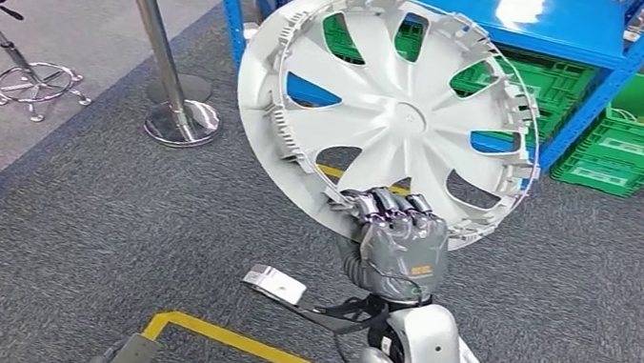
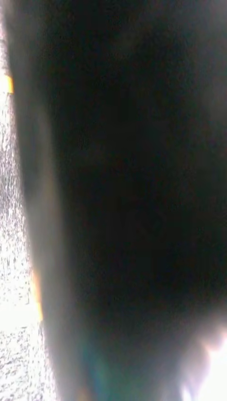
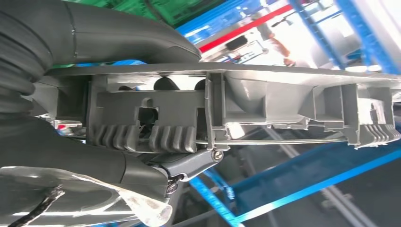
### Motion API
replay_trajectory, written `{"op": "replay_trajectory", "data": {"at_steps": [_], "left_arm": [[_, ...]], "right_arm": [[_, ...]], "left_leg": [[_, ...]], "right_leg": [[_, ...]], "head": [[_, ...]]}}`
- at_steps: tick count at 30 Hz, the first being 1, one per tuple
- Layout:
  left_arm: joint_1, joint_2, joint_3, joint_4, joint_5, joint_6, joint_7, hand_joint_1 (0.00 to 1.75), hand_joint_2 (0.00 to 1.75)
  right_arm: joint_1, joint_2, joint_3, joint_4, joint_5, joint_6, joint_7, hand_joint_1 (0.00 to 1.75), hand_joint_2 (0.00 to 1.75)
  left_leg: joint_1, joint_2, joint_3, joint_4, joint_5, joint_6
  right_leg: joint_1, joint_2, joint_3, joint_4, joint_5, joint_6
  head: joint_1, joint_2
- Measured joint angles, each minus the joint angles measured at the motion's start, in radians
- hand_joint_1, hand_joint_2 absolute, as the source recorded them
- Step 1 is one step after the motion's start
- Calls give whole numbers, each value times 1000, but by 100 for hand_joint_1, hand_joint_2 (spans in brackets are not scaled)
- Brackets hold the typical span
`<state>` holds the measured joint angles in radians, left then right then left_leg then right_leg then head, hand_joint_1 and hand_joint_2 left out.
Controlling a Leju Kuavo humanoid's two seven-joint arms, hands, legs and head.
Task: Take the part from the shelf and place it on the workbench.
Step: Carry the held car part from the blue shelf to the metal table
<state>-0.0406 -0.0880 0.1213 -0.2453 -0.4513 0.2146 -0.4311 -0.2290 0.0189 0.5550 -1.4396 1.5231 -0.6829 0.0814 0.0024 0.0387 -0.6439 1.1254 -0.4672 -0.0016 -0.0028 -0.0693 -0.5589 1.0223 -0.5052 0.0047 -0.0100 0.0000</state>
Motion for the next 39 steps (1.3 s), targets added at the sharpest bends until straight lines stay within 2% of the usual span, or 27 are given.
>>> {"op": "replay_trajectory", "data": {"at_steps": [2, 3, 4, 5, 7, 9, 10, 11, 12, 13, 14, 16, 18, 20, 21, 22, 24, 26, 27, 28, 29, 31, 33, 35, 36, 37, 39], "left_arm": [[-4, 1, 0, 0, 0, 0, 0, 0, 0], [-5, 1, 0, 0, 0, 0, 0, 0, 0], [-4, 1, 0, 0, 0, 1, 0, 0, 0], [-2, 0, 0, 0, 0, 1, 0, 0, 0], [-1, 0, 0, 0, 2, 1, 0, 0, 0], [-4, 0, 0, 0, 2, 0, 0, 0, 0], [-5, -1, 0, 0, 2, -1, 0, 0, 0], [-4, -2, 0, 0, 2, -2, 0, 0, 0], [-3, -2, 0, 0, 2, -2, 0, 0, 0], [-2, -3, 0, 0, 2, -3, 0, 0, 0], [-2, -3, 0, 0, 2, -3, 0, 0, 0], [-3, -4, 0, 0, 2, -4, 0, 0, 0], [-4, -4, 0, 0, 3, -5, 0, 0, 0], [-1, -3, 0, 0, 3, -5, 0, 0, 0], [0, -3, 0, 0, 2, -6, 0, 0, 0], [0, -3, 0, 0, 2, -6, 0, 0, 0], [-3, -3, 0, 0, 2, -6, 0, 0, 0], [-4, -4, 0, 0, 2, -7, 0, 0, 0], [-3, -4, 0, 0, 2, -8, 0, 0, 0], [-3, -4, 0, 0, 2, -9, 0, 0, 0], [-2, -4, 0, 0, 2, -10, 0, 0, 0], [-4, -4, 0, 0, 3, -12, 1, 0, 0], [-7, -4, 0, 0, 3, -15, 3, 0, 0], [-6, -4, 0, 1, 4, -17, 5, 0, 0], [-4, -3, 0, 1, 5, -18, 7, 0, 0], [-4, -2, 0, 1, 6, -19, 8, 0, 0], [-6, -3, 0, 1, 7, -21, 9, 0, 0]], "right_arm": [[-2, 0, 0, -1, 0, 0, 0, 175, 175], [-2, 0, 0, -1, 0, 0, 1, 175, 175], [-2, 0, 1, -1, 0, 0, 1, 175, 175], [-3, 0, 1, -2, 0, 0, 1, 175, 175], [-4, 0, 2, -2, 0, 0, 1, 175, 175], [-4, -1, 2, -2, 1, 0, 1, 175, 175], [-3, -2, 2, -2, 1, 0, 2, 175, 175], [-2, -2, 3, -1, 1, 0, 2, 175, 175], [0, -3, 3, 0, 2, 0, 4, 175, 175], [0, -3, 3, 0, 2, 0, 5, 175, 175], [0, -3, 4, 1, 3, 0, 6, 175, 175], [-1, -3, 4, 1, 6, -1, 8, 175, 175], [-3, -3, 4, 1, 7, -1, 9, 175, 175], [-4, -3, 4, 1, 9, -1, 10, 175, 175], [-5, -3, 4, 1, 11, -2, 10, 175, 175], [-6, -3, 4, 0, 13, -2, 11, 175, 175], [-8, -3, 4, 0, 19, -3, 11, 175, 175], [-8, -3, 3, 1, 22, -3, 11, 175, 175], [-8, -3, 3, 1, 23, -3, 11, 175, 175], [-8, -3, 4, 1, 23, -3, 11, 175, 175], [-9, -3, 4, 1, 24, -3, 11, 175, 175], [-12, -3, 4, 1, 25, -3, 11, 175, 175], [-13, -3, 4, 1, 27, -3, 10, 175, 175], [-14, -3, 7, 0, 31, -3, 10, 175, 175], [-15, -3, 8, 0, 32, -3, 9, 175, 175], [-15, -3, 9, 0, 34, -3, 9, 175, 175], [-15, -4, 10, 0, 36, -3, 9, 175, 175]], "left_leg": [[-18, 43, 42, -86, 16, 18], [-23, 47, 43, -95, 12, 21], [-23, 35, 41, -101, 14, 24], [-21, 23, 40, -105, 18, 27], [-14, -2, 41, -114, 26, 35], [-12, -28, 39, -116, 31, 40], [-12, -42, 38, -116, 31, 41], [-12, -56, 38, -116, 32, 41], [-12, -70, 38, -115, 32, 41], [-12, -85, 38, -114, 32, 41], [-11, -99, 38, -112, 32, 40], [-11, -126, 33, -106, 33, 34], [-6, -148, 19, -101, 38, 21], [-2, -165, 9, -101, 43, 8], [-3, -154, 4, -93, 36, 3], [-4, -133, -7, -70, 21, -2], [-3, -75, -56, 37, -33, -13], [5, -51, -110, 148, -72, -22], [9, -47, -117, 163, -68, -25], [12, -43, -105, 140, -47, -27], [14, -33, -75, 83, -14, -27], [8, 10, -8, -44, 32, -23], [-2, 36, 17, -98, 37, -11], [-5, 16, 15, -104, 37, 5], [-4, 4, 17, -107, 38, 11], [-2, -8, 19, -111, 40, 19], [-1, -32, 21, -113, 41, 30]], "right_leg": [[6, -21, -1, 1, -2, 3], [8, -33, -1, 0, -2, 6], [9, -45, -1, -1, -3, 9], [8, -43, -2, 1, -8, 14], [4, 3, -22, 45, -41, 22], [0, 57, -79, 164, -101, 27], [0, 64, -110, 227, -124, 28], [0, 67, -131, 267, -130, 30], [0, 68, -137, 272, -117, 30], [-1, 71, -124, 238, -87, 30], [-2, 82, -97, 175, -46, 29], [-10, 132, -40, 55, 5, 25], [-11, 162, -18, 10, 7, 19], [-10, 142, -15, -1, 9, 10], [-11, 129, -11, -6, 11, 4], [-13, 114, -6, -11, 12, -2], [-13, 82, 0, -16, 11, -10], [-11, 52, 2, -16, 8, -13], [-11, 39, 3, -16, 7, -12], [-11, 27, 4, -16, 5, -11], [-11, 15, 7, -16, 2, -8], [-8, -6, 14, -15, -5, 2], [-2, -25, 18, -16, -10, 12], [-1, -44, 22, -19, -16, 23], [-3, -38, 21, -14, -24, 28], [-5, -19, 12, 7, -39, 32], [-8, 38, -40, 116, -94, 33]], "head": [[0, 0], [0, 0], [0, 0], [1, 0], [3, 0], [5, 0], [5, 0], [5, 0], [5, 0], [5, 0], [5, 0], [5, 0], [4, 0], [4, 0], [2, 0], [-1, 0], [-7, 0], [-7, 0], [-8, 0], [-8, 0], [-8, 0], [-8, 0], [-7, 0], [-7, 0], [-6, 0], [-4, 0], [1, 0]]}}
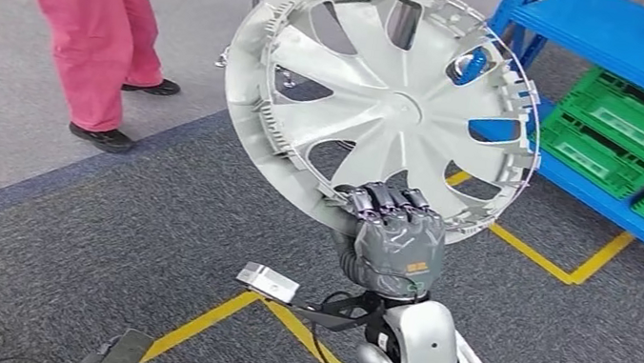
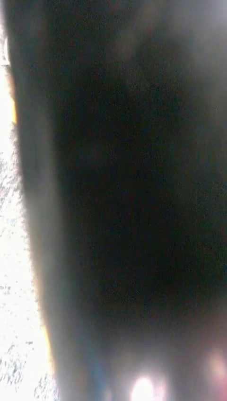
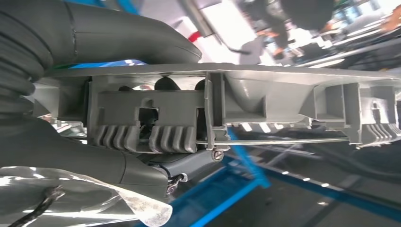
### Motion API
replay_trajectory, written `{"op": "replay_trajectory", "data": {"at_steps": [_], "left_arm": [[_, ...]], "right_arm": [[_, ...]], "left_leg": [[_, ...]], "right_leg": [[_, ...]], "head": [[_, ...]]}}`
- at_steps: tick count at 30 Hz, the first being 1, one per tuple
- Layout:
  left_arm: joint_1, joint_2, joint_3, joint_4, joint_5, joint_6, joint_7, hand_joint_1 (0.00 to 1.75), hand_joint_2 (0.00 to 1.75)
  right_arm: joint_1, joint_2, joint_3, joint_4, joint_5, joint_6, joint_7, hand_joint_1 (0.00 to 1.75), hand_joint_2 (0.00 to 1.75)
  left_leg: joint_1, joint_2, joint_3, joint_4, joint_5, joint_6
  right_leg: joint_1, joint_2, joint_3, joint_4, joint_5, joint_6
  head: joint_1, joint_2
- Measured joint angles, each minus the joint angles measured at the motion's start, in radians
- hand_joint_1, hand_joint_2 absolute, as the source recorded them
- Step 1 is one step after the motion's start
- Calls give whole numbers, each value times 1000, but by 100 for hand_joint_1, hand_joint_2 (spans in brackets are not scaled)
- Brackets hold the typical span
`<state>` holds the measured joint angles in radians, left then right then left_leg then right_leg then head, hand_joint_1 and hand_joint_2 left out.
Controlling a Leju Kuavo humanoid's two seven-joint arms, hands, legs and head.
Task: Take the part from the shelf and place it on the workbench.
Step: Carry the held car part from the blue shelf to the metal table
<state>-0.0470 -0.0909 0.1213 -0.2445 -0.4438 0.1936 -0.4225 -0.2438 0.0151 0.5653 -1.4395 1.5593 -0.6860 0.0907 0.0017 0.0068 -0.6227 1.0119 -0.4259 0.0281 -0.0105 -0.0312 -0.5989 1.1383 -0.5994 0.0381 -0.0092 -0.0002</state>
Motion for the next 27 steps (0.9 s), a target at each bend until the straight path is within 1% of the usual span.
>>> {"op": "replay_trajectory", "data": {"at_steps": [1, 2, 3, 4, 5, 6, 7, 8, 9, 10, 11, 12, 13, 14, 15, 16, 17, 18, 19, 20, 21, 22, 23, 24, 25, 26, 27], "left_arm": [[-1, 0, 0, 0, 1, -1, 0, 0, 0], [-2, -1, 0, 0, 1, -2, 0, 0, 0], [-1, -1, 0, 0, 1, -2, 1, 0, 0], [0, -1, 0, 0, 1, -2, 2, 0, 0], [0, -1, 0, 0, 2, -2, 2, 0, 0], [0, -2, 0, 0, 2, -2, 3, 0, 0], [0, -2, 0, 0, 3, -3, 3, 0, 0], [-1, -3, 0, 0, 3, -3, 3, 0, 0], [0, -3, 0, 0, 3, -3, 3, 0, 0], [1, -4, 0, 0, 4, -4, 3, 0, 0], [4, -3, 0, 0, 4, -4, 4, 0, 0], [6, -2, 0, 0, 4, -5, 4, 0, 0], [7, -2, 0, 1, 4, -5, 4, 0, 0], [7, -1, 0, 1, 4, -6, 5, 0, 0], [5, 0, 0, 1, 5, -8, 6, 0, 0], [4, -1, 0, 1, 5, -10, 6, 0, 0], [3, -1, 0, 1, 5, -12, 6, 0, 0], [4, -1, 0, 1, 6, -14, 6, 0, 0], [5, -1, 0, 1, 6, -16, 7, 0, 0], [6, 0, 0, 1, 6, -17, 8, 0, 0], [6, 0, 0, 1, 6, -17, 9, 0, 0], [5, 0, 0, 1, 6, -18, 10, 0, 0], [2, 0, 0, 1, 6, -18, 11, 0, 0], [1, 0, 0, 1, 8, -19, 13, 0, 0], [-1, 0, 0, 1, 10, -20, 17, 0, 0], [0, 1, 0, 2, 12, -21, 20, 0, 0], [2, 2, 0, 2, 15, -21, 24, 0, 0]], "right_arm": [[1, 0, 1, 0, 1, 0, 0, 175, 175], [2, -1, 2, 1, 1, 0, 0, 175, 175], [3, -1, 2, 1, 1, 0, 0, 175, 175], [3, -1, 3, 1, 1, 0, -1, 175, 175], [3, -1, 3, 1, 2, 0, -1, 175, 175], [2, -1, 4, 1, 2, 0, -2, 175, 175], [1, -1, 4, 1, 3, 0, -2, 175, 175], [0, -2, 5, 1, 3, 0, -3, 175, 175], [-1, -2, 5, 0, 4, 0, -3, 175, 175], [-1, -2, 6, 0, 4, 0, -3, 175, 175], [-2, -2, 7, 0, 4, 0, -4, 175, 175], [-3, -2, 8, 0, 5, 0, -4, 175, 175], [-4, -2, 8, 0, 5, 0, -4, 175, 175], [-5, -2, 9, -1, 5, 0, -4, 175, 175], [-6, -2, 9, -2, 6, 0, -3, 175, 175], [-7, -2, 9, -2, 6, 0, -3, 175, 175], [-7, -2, 10, -2, 6, 0, -3, 175, 175], [-6, -2, 12, -2, 6, 0, -3, 175, 175], [-6, -2, 14, -2, 6, 0, -3, 175, 175], [-7, -2, 16, -2, 6, 0, -3, 175, 175], [-9, -2, 18, -2, 6, 0, -3, 175, 175], [-11, -2, 20, -2, 6, 0, -2, 175, 175], [-13, -2, 21, -2, 6, 0, -2, 175, 175], [-14, -3, 23, -2, 7, 0, -1, 175, 175], [-15, -3, 24, -2, 7, 0, 0, 175, 175], [-16, -4, 26, -3, 6, 0, 0, 175, 175], [-17, -4, 28, -3, 6, 0, 0, 175, 175]], "left_leg": [[-1, -13, 0, 0, 0, 4], [-2, -27, 0, 1, -1, 5], [-3, -41, 1, 1, -1, 6], [-4, -56, 1, 1, -1, 6], [-4, -71, 2, 2, -1, 5], [-4, -86, 3, 3, -2, 5], [-5, -99, 2, 5, -2, 2], [-4, -111, -1, 7, -2, -2], [-2, -121, -4, 8, -1, -7], [0, -131, -8, 8, 0, -14], [3, -141, -11, 6, 3, -21], [3, -137, -12, 7, 1, -27], [2, -119, -17, 19, -8, -32], [1, -92, -30, 47, -26, -37], [1, -58, -54, 99, -54, -42], [3, -34, -85, 164, -84, -47], [7, -22, -115, 225, -107, -52], [10, -16, -135, 265, -116, -55], [13, -13, -135, 265, -104, -58], [14, -7, -116, 225, -75, -59], [15, 9, -82, 160, -39, -59], [10, 36, -48, 96, -15, -57], [5, 58, -22, 46, 0, -51], [-1, 73, -10, 19, 2, -44], [-7, 75, -9, 13, -4, -35], [-7, 63, -10, 10, -4, -26], [-6, 50, -9, 8, -3, -20]], "right_leg": [[0, 18, -39, 73, -28, -1], [1, 27, -74, 133, -44, -2], [1, 30, -96, 161, -41, -3], [1, 32, -100, 150, -18, -5], [1, 38, -84, 100, 21, -9], [1, 55, -58, 29, 64, -13], [-2, 77, -28, -38, 95, -17], [-3, 96, -4, -87, 112, -20], [-3, 109, 9, -113, 116, -21], [-2, 109, 15, -119, 113, -22], [-1, 101, 18, -123, 113, -24], [-1, 90, 22, -128, 116, -28], [-3, 78, 28, -135, 118, -34], [-4, 64, 33, -141, 119, -39], [-4, 48, 38, -144, 119, -43], [-2, 33, 41, -145, 116, -46], [-1, 18, 43, -145, 114, -47], [0, 4, 44, -144, 111, -47], [0, -8, 45, -144, 109, -46], [0, -20, 48, -143, 106, -44], [0, -31, 52, -143, 102, -41], [3, -42, 55, -142, 97, -36], [6, -52, 58, -141, 93, -31], [9, -62, 61, -140, 89, -25], [12, -74, 63, -140, 86, -20], [12, -85, 66, -141, 83, -16], [11, -89, 68, -140, 77, -10]], "head": [[1, 0], [2, 0], [2, 0], [2, 0], [2, 0], [2, 0], [2, 0], [1, 0], [0, 0], [0, 0], [0, 0], [0, 0], [-2, 0], [-5, 0], [-7, 0], [-9, 0], [-9, 0], [-9, 0], [-9, 0], [-9, 0], [-9, 0], [-10, 0], [-10, 0], [-9, 0], [-8, 0], [-7, 0], [-6, 0]]}}
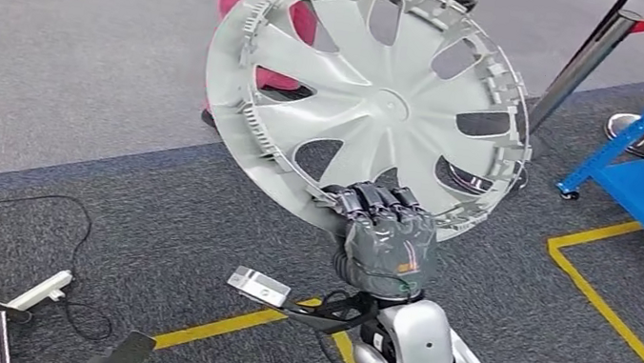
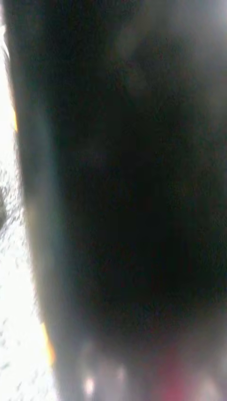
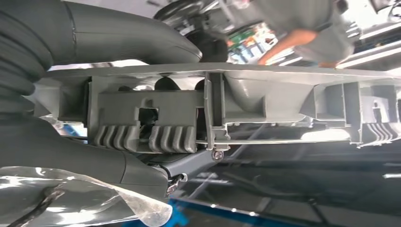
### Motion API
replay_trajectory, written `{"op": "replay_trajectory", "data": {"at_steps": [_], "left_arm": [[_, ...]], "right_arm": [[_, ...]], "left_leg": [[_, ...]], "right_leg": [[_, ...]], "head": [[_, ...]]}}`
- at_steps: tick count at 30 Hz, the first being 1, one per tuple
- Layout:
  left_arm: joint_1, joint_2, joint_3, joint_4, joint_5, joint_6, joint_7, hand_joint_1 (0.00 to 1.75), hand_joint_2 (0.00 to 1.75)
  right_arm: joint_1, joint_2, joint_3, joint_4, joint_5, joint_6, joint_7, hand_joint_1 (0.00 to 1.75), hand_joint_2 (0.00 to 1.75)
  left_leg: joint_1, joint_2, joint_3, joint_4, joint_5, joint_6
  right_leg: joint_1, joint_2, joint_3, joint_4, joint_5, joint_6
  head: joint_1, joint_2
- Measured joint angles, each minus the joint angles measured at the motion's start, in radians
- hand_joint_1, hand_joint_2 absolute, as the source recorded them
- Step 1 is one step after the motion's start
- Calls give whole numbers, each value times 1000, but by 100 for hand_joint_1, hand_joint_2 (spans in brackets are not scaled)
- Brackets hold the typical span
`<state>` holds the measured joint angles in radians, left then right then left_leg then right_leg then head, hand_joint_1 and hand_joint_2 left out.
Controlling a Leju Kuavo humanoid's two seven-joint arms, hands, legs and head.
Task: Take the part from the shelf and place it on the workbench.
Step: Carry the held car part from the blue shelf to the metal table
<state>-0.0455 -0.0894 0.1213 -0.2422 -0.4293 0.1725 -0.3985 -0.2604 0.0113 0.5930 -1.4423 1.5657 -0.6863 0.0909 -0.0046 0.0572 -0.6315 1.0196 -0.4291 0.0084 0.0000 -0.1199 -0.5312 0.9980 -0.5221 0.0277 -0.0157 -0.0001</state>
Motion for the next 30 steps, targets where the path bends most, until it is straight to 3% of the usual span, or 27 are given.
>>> {"op": "replay_trajectory", "data": {"at_steps": [2, 4, 6, 7, 9, 11, 13, 15, 17, 19, 21, 22, 23, 24, 26, 28, 30], "left_arm": [[0, 2, 0, 1, 2, 0, 3, 0, 0], [-2, 2, 1, 1, 3, -1, 3, 0, 0], [-2, 2, 1, 1, 3, -2, 3, 0, 0], [-2, 2, 1, 1, 3, -2, 3, 0, 0], [-1, 3, 1, 1, 2, -1, 3, 0, 0], [-1, 2, 1, 1, 2, 1, 3, 0, 0], [0, 1, 1, 2, 1, 3, 3, 0, 0], [5, 2, 1, 3, 0, 4, 3, 0, 0], [6, 3, 1, 4, 0, 7, 3, 0, 0], [3, 3, 1, 4, 0, 8, 3, 0, 0], [2, 3, 1, 4, 0, 8, 3, 0, 0], [3, 3, 1, 4, 0, 8, 3, 0, 0], [4, 3, 1, 4, 0, 8, 3, 0, 0], [4, 3, 1, 4, 0, 8, 3, 0, 0], [3, 4, 1, 5, 0, 8, 3, 0, 0], [-1, 4, 0, 5, 0, 9, 4, 0, 0], [-2, 4, 0, 5, -1, 9, 4, 0, 0]], "right_arm": [[-1, -1, 3, -1, 0, 0, 0, 175, 175], [0, -4, 5, -1, 0, 0, 0, 175, 175], [2, -7, 7, -1, 0, 0, 0, 175, 175], [2, -9, 8, -1, 0, 0, 0, 175, 175], [3, -10, 10, -1, 0, 0, 0, 175, 175], [1, -11, 12, -1, 0, 0, 0, 175, 175], [0, -12, 14, -1, 0, 0, 0, 175, 175], [-1, -12, 16, -2, 0, 0, 0, 175, 175], [-1, -12, 17, -2, 0, 0, 0, 175, 175], [-1, -12, 18, -3, 0, 0, 0, 175, 175], [0, -12, 18, -3, 0, 0, 0, 175, 175], [0, -12, 19, -2, 0, 0, 0, 175, 175], [1, -12, 19, -2, 0, 0, 0, 175, 175], [1, -12, 20, -2, 0, 0, 0, 175, 175], [0, -12, 20, -2, 0, 0, 0, 175, 175], [-2, -12, 21, -2, 0, 0, 0, 175, 175], [-2, -13, 22, -3, 0, 0, 0, 175, 175]], "left_leg": [[3, -26, 5, -5, 2, 14], [4, -53, 6, -7, 2, 24], [2, -82, 7, -6, 1, 28], [1, -97, 8, -6, 1, 28], [1, -129, 10, -5, 1, 27], [1, -157, 9, -2, 0, 23], [5, -178, 2, -2, 3, 12], [10, -192, -4, -3, 5, -1], [7, -153, -17, 25, -16, -11], [7, -92, -62, 125, -71, -22], [13, -71, -118, 243, -118, -33], [16, -67, -128, 266, -119, -37], [19, -63, -120, 251, -101, -41], [20, -54, -92, 199, -70, -42], [15, -12, -21, 66, -16, -39], [6, 17, 12, 1, -6, -24], [1, 0, 11, -4, -10, -5]], "right_leg": [[-6, 41, -18, 43, -31, 8], [-9, 100, -83, 169, -87, 9], [-9, 117, -155, 287, -118, 7], [-8, 120, -170, 297, -105, 6], [-9, 132, -144, 205, -29, -2], [-12, 175, -89, 75, 34, -10], [-12, 200, -62, 22, 44, -12], [-11, 183, -55, 12, 46, -16], [-13, 158, -46, 0, 50, -26], [-12, 129, -38, -6, 49, -34], [-11, 100, -35, -6, 45, -37], [-10, 87, -34, -6, 43, -36], [-10, 74, -33, -5, 40, -35], [-10, 62, -30, -5, 38, -32], [-7, 40, -21, -3, 30, -24], [-1, 19, -16, -2, 23, -13], [1, -4, -10, -3, 17, -2]], "head": [[2, 0], [7, 0], [9, 0], [9, 0], [8, 0], [8, 0], [8, 0], [8, 0], [5, 0], [2, 0], [1, 0], [1, 0], [1, 0], [1, 0], [1, 0], [1, 0], [2, 0]]}}
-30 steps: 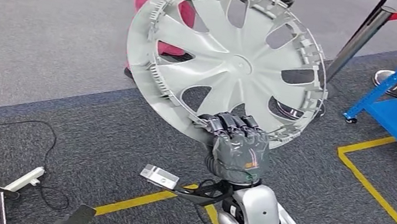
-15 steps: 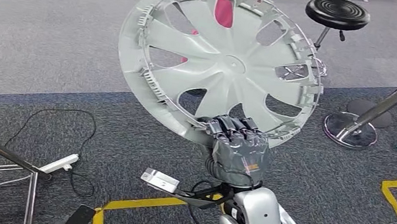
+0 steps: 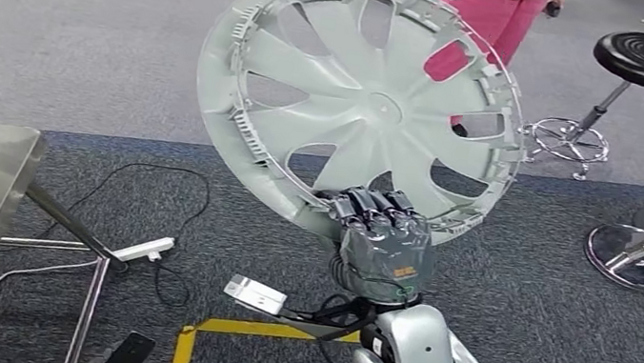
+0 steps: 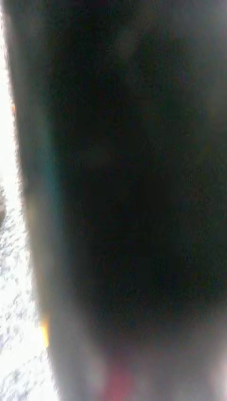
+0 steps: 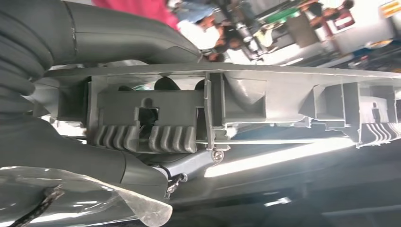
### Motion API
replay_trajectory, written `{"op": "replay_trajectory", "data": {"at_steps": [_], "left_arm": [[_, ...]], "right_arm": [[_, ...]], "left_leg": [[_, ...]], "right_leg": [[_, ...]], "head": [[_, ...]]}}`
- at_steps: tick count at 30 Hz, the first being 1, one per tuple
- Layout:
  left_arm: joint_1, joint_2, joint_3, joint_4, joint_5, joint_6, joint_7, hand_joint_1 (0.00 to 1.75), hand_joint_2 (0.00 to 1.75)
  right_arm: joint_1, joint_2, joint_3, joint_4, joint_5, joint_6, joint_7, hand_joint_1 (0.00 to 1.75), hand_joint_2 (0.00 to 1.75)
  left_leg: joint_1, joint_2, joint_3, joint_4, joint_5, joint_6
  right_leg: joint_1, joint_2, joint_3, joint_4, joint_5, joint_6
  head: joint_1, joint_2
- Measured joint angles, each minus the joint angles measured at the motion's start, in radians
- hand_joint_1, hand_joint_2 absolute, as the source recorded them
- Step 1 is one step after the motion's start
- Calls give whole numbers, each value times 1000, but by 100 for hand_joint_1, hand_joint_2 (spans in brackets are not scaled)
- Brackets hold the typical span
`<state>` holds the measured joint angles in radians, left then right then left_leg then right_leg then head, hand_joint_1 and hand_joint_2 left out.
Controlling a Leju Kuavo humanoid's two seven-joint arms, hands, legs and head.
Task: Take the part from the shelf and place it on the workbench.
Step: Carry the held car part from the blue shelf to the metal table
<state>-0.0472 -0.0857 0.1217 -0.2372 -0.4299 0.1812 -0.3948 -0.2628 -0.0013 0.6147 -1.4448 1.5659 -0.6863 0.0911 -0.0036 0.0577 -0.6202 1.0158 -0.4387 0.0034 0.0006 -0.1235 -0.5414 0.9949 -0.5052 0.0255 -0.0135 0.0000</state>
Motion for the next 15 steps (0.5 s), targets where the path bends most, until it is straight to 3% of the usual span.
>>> {"op": "replay_trajectory", "data": {"at_steps": [1, 3, 5, 6, 7, 8, 10, 12, 15], "left_arm": [[2, 0, 0, 0, 0, 0, 0, 0, 0], [2, 1, 0, 0, 0, 0, 0, 0, 0], [-1, 0, 0, 0, 0, 0, 0, 0, 0], [-2, -1, 0, 0, -1, 0, 0, 0, 0], [-2, -1, 0, 0, -1, 0, 0, 0, 0], [-1, -1, 0, 0, -1, 0, 0, 0, 0], [-1, -1, 0, 0, 0, 0, 0, 0, 0], [2, -2, 0, 0, 1, 0, 0, 0, 0], [6, -1, 0, 1, 2, 1, 0, 0, 0]], "right_arm": [[-1, 0, 1, -1, 0, 0, 0, 175, 175], [-2, 0, 1, -2, 0, 0, 0, 175, 175], [-1, -2, 2, -4, 0, 0, 0, 175, 175], [1, -3, 3, -4, 0, 0, 0, 175, 175], [2, -4, 4, -3, 0, 0, 0, 175, 175], [3, -4, 5, -3, 0, 0, 0, 175, 175], [2, -5, 6, -3, -4, 0, -1, 175, 175], [0, -5, 7, -3, -10, 0, -4, 175, 175], [2, -5, 8, -3, -19, 0, -13, 175, 175]], "left_leg": [[1, -13, 1, -2, 1, 7], [5, -37, 5, -7, 3, 21], [7, -62, 5, -8, 3, 30], [6, -75, 5, -7, 2, 32], [6, -90, 6, -7, 2, 32], [5, -102, 6, -6, 2, 33], [5, -123, 9, -4, -1, 31], [3, -136, 9, 0, -5, 25], [2, -140, 3, 5, -6, 21]], "right_leg": [[-2, 3, 0, 3, -6, 6], [-9, 50, -24, 55, -40, 13], [-12, 108, -94, 188, -100, 16], [-12, 118, -133, 256, -122, 17], [-12, 122, -160, 296, -126, 17], [-11, 123, -171, 301, -111, 16], [-11, 126, -133, 191, -30, 10], [-11, 134, -76, 63, 27, 3], [-10, 144, -52, 14, 32, 4]], "head": [[1, 0], [4, 0], [10, 0], [11, 0], [11, 0], [11, 0], [12, 0], [12, 0], [10, 0]]}}
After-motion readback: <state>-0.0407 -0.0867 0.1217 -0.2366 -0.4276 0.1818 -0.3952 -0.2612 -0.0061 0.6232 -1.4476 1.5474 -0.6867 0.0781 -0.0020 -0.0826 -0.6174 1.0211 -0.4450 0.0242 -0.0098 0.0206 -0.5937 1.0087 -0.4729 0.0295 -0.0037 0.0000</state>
